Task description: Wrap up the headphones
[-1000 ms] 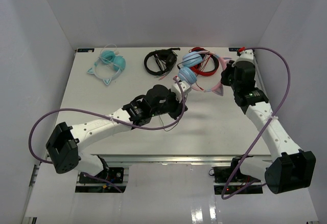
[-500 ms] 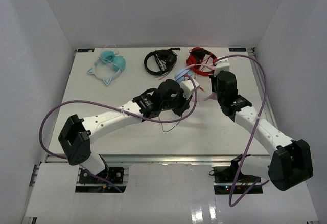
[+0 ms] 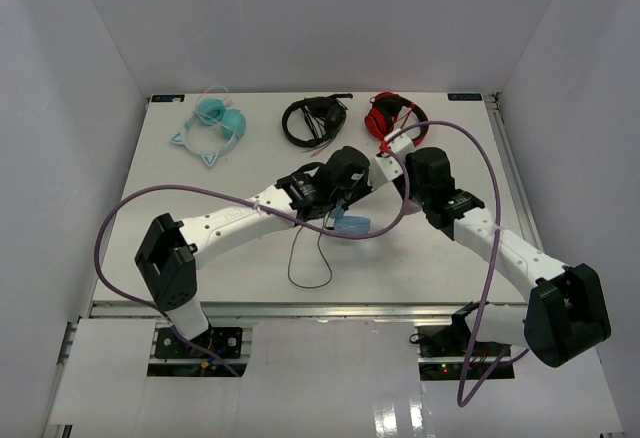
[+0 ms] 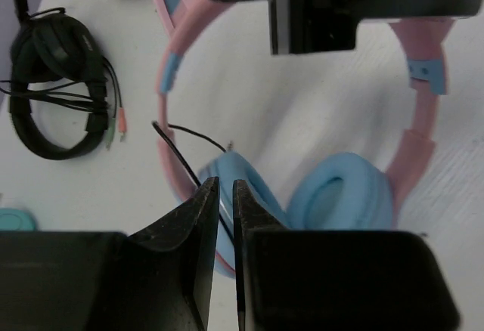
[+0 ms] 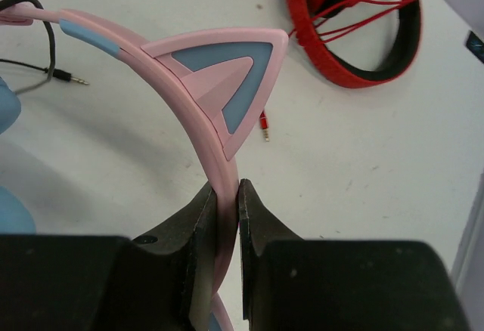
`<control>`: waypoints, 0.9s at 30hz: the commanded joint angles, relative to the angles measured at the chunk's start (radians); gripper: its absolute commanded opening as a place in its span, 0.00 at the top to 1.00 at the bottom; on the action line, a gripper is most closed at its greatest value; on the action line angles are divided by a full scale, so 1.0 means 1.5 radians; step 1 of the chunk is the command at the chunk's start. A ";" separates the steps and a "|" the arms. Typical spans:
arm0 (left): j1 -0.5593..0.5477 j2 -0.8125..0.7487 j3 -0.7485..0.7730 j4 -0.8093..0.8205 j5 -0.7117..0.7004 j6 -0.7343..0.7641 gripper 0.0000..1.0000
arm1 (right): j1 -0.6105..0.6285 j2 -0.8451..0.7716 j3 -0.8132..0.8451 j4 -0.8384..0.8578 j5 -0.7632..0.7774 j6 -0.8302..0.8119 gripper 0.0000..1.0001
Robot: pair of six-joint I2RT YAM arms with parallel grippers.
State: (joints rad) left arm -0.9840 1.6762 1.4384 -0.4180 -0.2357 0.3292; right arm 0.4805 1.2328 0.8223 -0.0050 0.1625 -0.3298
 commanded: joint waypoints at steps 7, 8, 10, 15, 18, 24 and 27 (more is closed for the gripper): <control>-0.003 -0.083 -0.129 0.198 -0.124 0.106 0.56 | -0.013 0.020 0.055 -0.044 -0.114 0.070 0.92; -0.003 -0.125 -0.166 0.220 -0.122 0.076 0.50 | -0.015 0.026 0.058 -0.040 -0.084 0.081 0.92; -0.003 -0.206 -0.218 0.236 -0.092 0.026 0.42 | -0.024 0.036 0.063 -0.040 -0.079 0.096 0.92; -0.002 -0.347 -0.350 0.147 -0.028 -0.168 0.36 | -0.042 0.057 0.077 -0.039 -0.045 0.116 0.92; -0.002 -0.377 -0.403 0.061 -0.012 -0.293 0.37 | -0.075 0.059 0.083 -0.039 -0.045 0.122 0.92; -0.003 -0.314 -0.431 -0.005 0.190 -0.339 0.35 | -0.105 0.055 0.080 -0.040 -0.083 0.123 0.92; -0.008 -0.239 -0.406 -0.039 0.242 -0.277 0.32 | -0.110 0.050 0.078 -0.045 -0.099 0.123 0.92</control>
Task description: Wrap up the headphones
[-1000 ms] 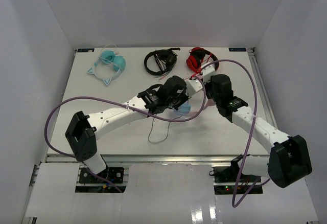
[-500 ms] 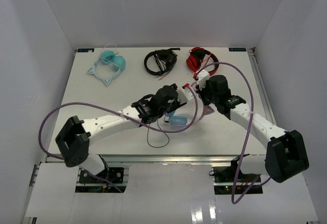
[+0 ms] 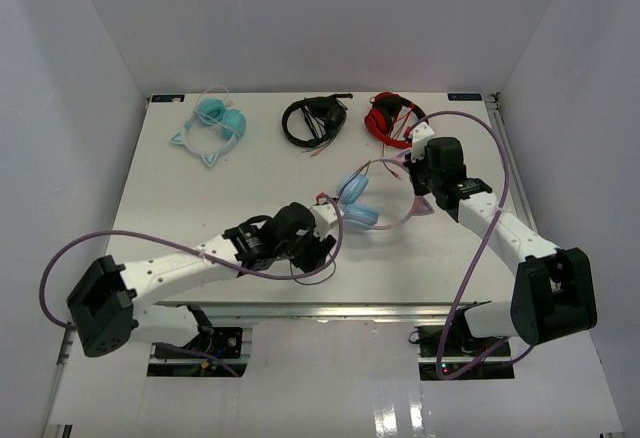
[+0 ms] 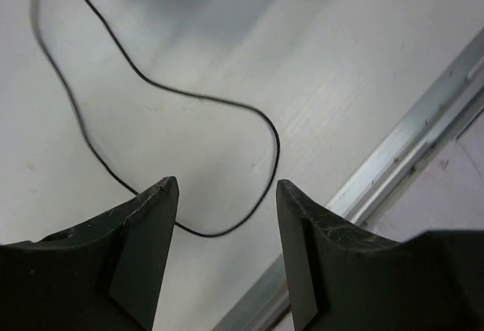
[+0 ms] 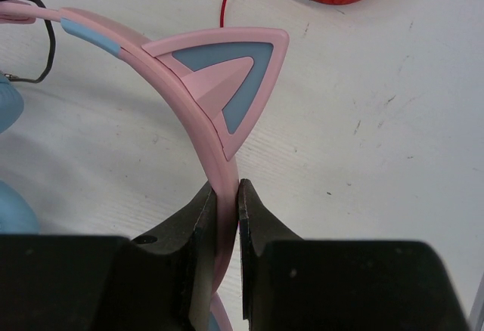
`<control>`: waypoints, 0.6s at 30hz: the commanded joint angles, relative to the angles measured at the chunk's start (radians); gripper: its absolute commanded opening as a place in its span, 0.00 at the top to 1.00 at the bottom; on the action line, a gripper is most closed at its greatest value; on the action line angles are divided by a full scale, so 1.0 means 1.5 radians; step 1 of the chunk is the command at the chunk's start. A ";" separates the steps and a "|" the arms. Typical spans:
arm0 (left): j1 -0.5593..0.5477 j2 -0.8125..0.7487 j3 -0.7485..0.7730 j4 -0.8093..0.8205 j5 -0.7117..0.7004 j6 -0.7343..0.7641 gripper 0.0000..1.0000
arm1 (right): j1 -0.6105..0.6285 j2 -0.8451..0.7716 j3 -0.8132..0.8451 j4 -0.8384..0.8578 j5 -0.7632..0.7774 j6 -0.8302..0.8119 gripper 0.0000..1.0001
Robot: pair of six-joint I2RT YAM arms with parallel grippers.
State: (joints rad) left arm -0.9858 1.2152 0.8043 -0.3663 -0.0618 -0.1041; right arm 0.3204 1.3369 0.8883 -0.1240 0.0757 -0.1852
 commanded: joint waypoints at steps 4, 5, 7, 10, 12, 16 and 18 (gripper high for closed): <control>-0.014 0.128 0.022 -0.048 0.148 0.063 0.25 | -0.014 -0.026 0.030 0.026 -0.055 0.026 0.92; -0.016 0.135 0.020 -0.037 0.149 0.067 0.25 | -0.017 -0.026 0.029 0.026 -0.065 0.026 0.92; -0.016 0.155 0.021 -0.018 0.138 0.080 0.24 | -0.021 -0.026 0.029 0.022 -0.073 0.026 0.92; -0.017 0.184 0.025 0.006 0.121 0.093 0.24 | -0.027 -0.022 0.028 0.019 -0.083 0.027 0.92; -0.018 0.196 0.026 0.023 0.128 0.096 0.24 | -0.031 -0.020 0.029 0.017 -0.088 0.031 0.92; -0.024 0.229 0.026 0.046 0.148 0.094 0.27 | -0.037 -0.016 0.032 0.014 -0.096 0.035 0.92; -0.027 0.248 0.024 0.056 0.151 0.088 0.30 | -0.040 -0.014 0.033 0.013 -0.099 0.038 0.92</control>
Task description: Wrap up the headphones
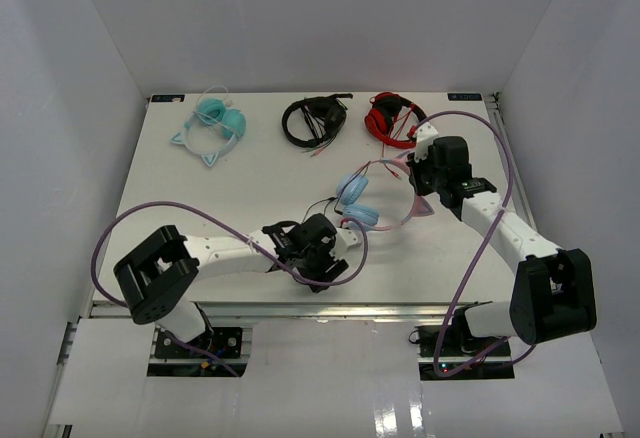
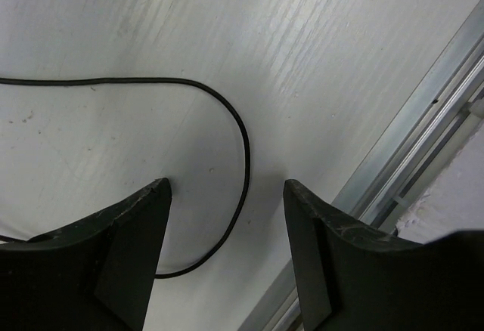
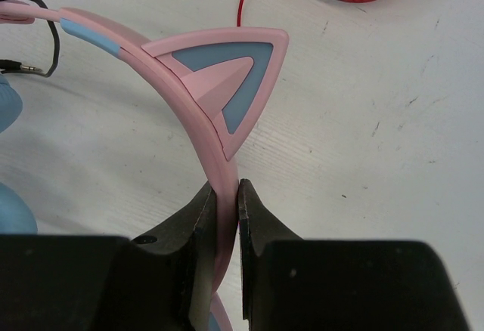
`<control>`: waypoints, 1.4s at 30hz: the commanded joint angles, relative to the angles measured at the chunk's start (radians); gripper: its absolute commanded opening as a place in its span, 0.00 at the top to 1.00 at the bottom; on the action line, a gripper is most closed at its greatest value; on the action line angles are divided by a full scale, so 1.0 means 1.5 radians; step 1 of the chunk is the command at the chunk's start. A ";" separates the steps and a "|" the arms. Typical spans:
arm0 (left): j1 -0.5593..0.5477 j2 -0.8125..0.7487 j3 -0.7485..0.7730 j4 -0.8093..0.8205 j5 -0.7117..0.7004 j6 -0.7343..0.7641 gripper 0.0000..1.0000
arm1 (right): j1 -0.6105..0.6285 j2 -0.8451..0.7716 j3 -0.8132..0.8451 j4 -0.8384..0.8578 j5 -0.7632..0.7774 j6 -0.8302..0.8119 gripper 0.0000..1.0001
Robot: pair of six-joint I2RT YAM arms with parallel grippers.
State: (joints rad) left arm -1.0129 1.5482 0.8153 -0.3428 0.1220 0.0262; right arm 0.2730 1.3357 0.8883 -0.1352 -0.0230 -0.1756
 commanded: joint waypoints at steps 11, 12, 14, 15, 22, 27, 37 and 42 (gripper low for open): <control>-0.022 0.041 -0.010 0.063 -0.097 -0.038 1.00 | -0.019 -0.020 0.031 0.014 -0.048 0.044 0.92; -0.027 0.033 -0.012 0.060 -0.103 -0.036 1.00 | -0.019 -0.020 0.031 0.014 -0.048 0.045 0.92; -0.033 0.011 -0.009 0.046 -0.112 -0.031 1.00 | -0.019 -0.020 0.031 0.013 -0.048 0.045 0.92; -0.041 -0.014 0.007 0.020 -0.117 -0.028 1.00 | -0.019 -0.018 0.032 0.013 -0.045 0.045 0.92; -0.088 -0.125 0.197 -0.181 -0.125 0.036 1.00 | -0.018 0.022 0.076 0.014 0.042 0.052 0.92; -0.091 -0.124 0.270 -0.266 -0.030 0.040 1.00 | -0.018 0.066 0.143 -0.007 0.042 0.149 0.92; -0.100 -0.068 0.328 -0.244 0.014 0.027 1.00 | -0.013 0.098 0.197 0.005 0.102 0.231 0.92; -0.099 -0.012 0.532 -0.319 0.013 0.060 1.00 | 0.004 0.097 0.144 0.039 0.120 0.211 0.92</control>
State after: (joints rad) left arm -1.1561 1.5196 1.3533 -0.7611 0.1219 0.0714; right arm 0.2560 1.4956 1.1287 -0.1929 0.1204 0.1201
